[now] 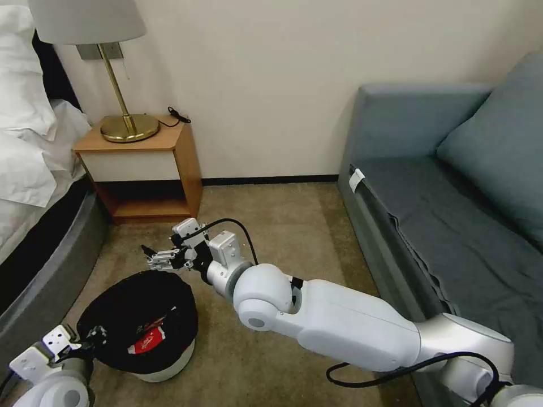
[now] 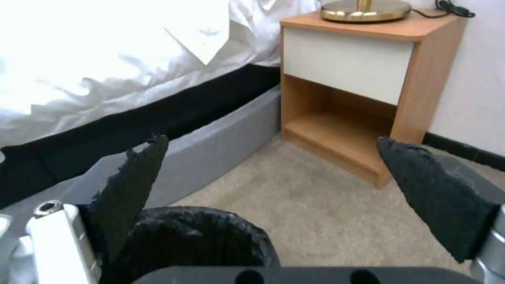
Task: Pick up the trash bin, then pick up the garbage on the floor and place it into the trash bin.
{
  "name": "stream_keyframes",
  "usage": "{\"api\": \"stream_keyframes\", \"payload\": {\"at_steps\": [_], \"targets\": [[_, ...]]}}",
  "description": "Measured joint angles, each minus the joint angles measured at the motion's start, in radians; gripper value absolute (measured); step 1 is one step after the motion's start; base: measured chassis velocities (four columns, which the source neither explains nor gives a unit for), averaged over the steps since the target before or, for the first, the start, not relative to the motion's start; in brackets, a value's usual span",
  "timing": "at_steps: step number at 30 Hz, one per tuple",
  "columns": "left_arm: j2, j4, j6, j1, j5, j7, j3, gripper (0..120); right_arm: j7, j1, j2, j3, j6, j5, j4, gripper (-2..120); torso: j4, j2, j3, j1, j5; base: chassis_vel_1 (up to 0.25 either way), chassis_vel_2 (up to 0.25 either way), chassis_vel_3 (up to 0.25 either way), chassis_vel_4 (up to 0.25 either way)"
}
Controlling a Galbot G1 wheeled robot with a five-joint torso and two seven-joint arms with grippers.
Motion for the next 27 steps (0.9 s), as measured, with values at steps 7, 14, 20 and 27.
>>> {"api": "stream_keyframes", "payload": {"at_steps": [7, 14, 20, 27], "targets": [[-0.004, -0.095, -0.115, 0.105, 0.137, 0.173, -0.018, 86, -0.010, -0.039, -0.037, 0.053, -0.004, 0.023, 0.038, 100, 0.0001, 0.000, 0.000, 0.000, 0.0000, 0.000, 0.000, 0.000, 0.000], [0.006, -0.112, -0.398, 0.131, 0.284, 0.358, -0.035, 100, -0.083, -0.145, -0.108, 0.222, 0.092, -0.065, 0.073, 100, 0.0001, 0.000, 0.000, 0.000, 0.0002, 0.000, 0.000, 0.000, 0.000], [0.016, -0.105, -0.503, 0.126, 0.324, 0.439, -0.017, 100, -0.110, -0.321, -0.218, 0.493, 0.160, -0.291, 0.159, 100, -0.0001, 0.000, 0.000, 0.000, 0.0002, 0.000, 0.000, 0.000, 0.000], [0.039, -0.108, -0.553, 0.120, 0.346, 0.457, 0.006, 100, -0.114, -0.612, -0.224, 0.824, 0.173, -0.468, 0.296, 100, -0.0001, 0.000, 0.000, 0.000, 0.0002, 0.000, 0.000, 0.000, 0.000]]}}
